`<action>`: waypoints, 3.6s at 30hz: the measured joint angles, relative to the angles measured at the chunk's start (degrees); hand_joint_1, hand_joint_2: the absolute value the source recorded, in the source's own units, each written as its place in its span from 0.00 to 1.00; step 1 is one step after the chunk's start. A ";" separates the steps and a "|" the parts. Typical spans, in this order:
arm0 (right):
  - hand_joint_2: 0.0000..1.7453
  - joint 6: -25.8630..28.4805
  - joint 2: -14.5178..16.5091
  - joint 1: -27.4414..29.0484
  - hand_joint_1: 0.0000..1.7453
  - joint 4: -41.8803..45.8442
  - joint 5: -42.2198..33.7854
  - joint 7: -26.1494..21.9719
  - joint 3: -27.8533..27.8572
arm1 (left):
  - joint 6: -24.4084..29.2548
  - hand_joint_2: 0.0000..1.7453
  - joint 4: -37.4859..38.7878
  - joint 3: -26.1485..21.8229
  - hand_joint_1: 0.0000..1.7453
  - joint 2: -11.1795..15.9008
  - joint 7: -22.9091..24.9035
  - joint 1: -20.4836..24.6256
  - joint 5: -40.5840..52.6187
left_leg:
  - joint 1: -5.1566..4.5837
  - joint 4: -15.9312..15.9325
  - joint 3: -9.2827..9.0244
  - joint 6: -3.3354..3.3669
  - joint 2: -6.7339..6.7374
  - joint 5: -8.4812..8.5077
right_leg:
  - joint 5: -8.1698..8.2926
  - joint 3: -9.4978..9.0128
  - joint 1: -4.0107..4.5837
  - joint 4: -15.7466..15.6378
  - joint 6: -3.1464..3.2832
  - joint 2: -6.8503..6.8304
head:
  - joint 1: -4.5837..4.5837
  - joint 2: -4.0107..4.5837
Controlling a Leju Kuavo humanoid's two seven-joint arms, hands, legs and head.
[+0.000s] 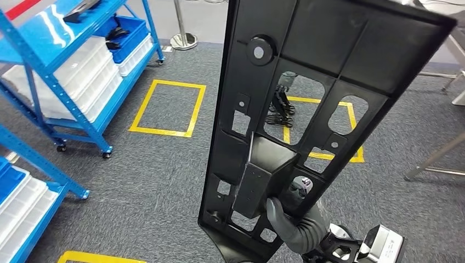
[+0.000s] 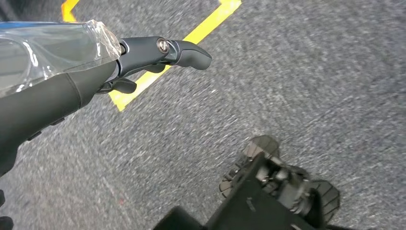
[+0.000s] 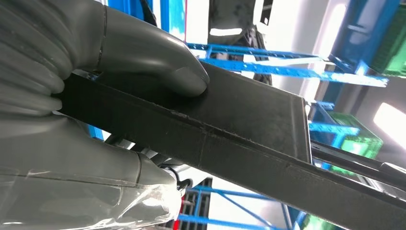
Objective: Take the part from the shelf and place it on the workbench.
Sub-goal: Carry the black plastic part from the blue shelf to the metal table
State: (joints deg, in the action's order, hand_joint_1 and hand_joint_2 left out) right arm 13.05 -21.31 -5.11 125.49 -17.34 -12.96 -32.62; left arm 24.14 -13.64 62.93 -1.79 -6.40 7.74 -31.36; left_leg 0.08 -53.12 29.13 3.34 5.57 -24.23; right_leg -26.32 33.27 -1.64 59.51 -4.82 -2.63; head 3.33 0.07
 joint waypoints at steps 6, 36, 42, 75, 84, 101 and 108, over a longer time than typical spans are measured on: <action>1.00 0.15 -0.03 -0.24 1.00 0.79 0.01 0.19 0.21 | 0.10 1.00 0.00 0.00 0.00 0.00 -0.19 0.97 0.10 | 0.16 -1.33 -0.07 -2.27 0.79 -1.32 | 1.83 -1.92 0.31 -5.09 2.73 0.69 | -0.27 0.00; 1.00 1.37 -0.18 -0.49 1.00 1.86 0.69 1.80 0.19 | 0.16 1.00 0.02 0.05 0.00 -0.25 0.07 -0.13 0.21 | -0.38 -0.93 -0.39 -1.54 1.12 -1.22 | 1.70 -0.89 0.72 -4.03 2.78 0.57 | -0.11 0.00; 1.00 1.40 -0.27 -0.34 1.00 2.01 0.99 1.78 0.16 | 0.22 1.00 0.02 0.04 0.00 -0.25 0.08 -0.32 0.05 | 0.22 -17.89 7.13 -2.39 -4.76 -10.06 | 2.60 0.11 0.86 -4.15 4.36 4.47 | -0.24 0.00; 1.00 1.50 -0.46 0.61 1.00 2.81 1.73 1.28 -0.05 | 1.15 1.00 0.06 -0.02 0.00 -0.04 -0.54 -0.99 -1.07 | 0.88 -15.64 5.40 -2.38 -5.23 -7.97 | 4.14 -0.84 0.50 -6.41 3.45 5.95 | -0.44 0.00; 1.00 1.19 -0.51 0.68 1.00 2.83 1.74 0.96 -0.08 | 1.21 1.00 0.07 0.00 0.00 -0.22 -0.66 -1.20 -1.09 | 1.18 -1.00 -0.72 -0.53 -7.79 -1.52 | 3.60 2.07 -0.29 -3.58 0.33 7.67 | -0.35 0.00; 1.00 3.07 -0.62 -1.56 1.00 3.41 0.55 2.69 0.19 | 1.07 1.00 0.07 0.02 0.00 -0.29 0.93 -0.01 -0.73 | -0.06 -10.09 3.01 -2.18 -4.01 -7.28 | 2.92 -0.80 1.06 -5.20 3.99 2.24 | -0.49 0.00; 1.00 4.25 -0.73 -2.27 1.00 3.52 0.41 3.56 0.18 | 1.19 1.00 0.07 0.02 0.00 -0.27 1.52 0.10 -0.85 | 0.88 -6.19 2.17 -2.63 -8.19 -2.76 | 3.27 -0.64 1.05 -5.02 3.60 7.50 | -0.51 0.00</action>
State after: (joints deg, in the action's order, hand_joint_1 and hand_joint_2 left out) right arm 17.30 -22.04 -7.37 129.01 -16.92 -9.39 -32.44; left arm 25.32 -13.57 62.95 -2.06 -4.88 7.84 -32.21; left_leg 0.96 -59.30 31.31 0.71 -2.61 -26.99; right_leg -23.04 32.63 -0.59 54.49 -1.23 4.87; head 2.82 0.07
